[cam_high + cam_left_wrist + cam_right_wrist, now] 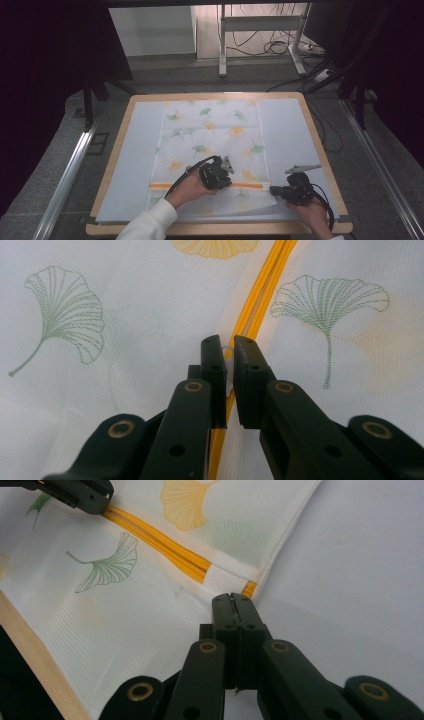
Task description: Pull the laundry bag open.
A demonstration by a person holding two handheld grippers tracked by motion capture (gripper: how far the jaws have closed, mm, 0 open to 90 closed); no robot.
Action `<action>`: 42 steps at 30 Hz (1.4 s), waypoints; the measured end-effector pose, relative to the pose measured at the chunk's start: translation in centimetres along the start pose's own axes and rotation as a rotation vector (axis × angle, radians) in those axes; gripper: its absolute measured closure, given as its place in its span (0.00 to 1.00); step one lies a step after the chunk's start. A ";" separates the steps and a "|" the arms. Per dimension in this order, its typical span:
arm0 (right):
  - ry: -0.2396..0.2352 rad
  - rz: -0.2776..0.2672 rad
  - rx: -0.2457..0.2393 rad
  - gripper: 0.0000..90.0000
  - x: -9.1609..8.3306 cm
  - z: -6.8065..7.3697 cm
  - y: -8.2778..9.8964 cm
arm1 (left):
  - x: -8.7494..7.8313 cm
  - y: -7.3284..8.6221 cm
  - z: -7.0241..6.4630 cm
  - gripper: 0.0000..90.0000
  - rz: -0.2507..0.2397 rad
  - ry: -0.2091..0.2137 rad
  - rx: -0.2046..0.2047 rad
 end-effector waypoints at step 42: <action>0.031 -0.006 -0.031 1.00 -0.2 -0.2 0.1 | -1.9 3.6 0.5 0.94 0.007 -0.021 -0.049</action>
Point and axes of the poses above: each handheld gripper's, and its own axes: x roughly forward along the jaws, y roughly out of its underside, z roughly to its left, the point moved 9 cm from there along x, roughly forward along the jaws, and after that the axes turned 12 degrees about x, right-handed, at the moved point
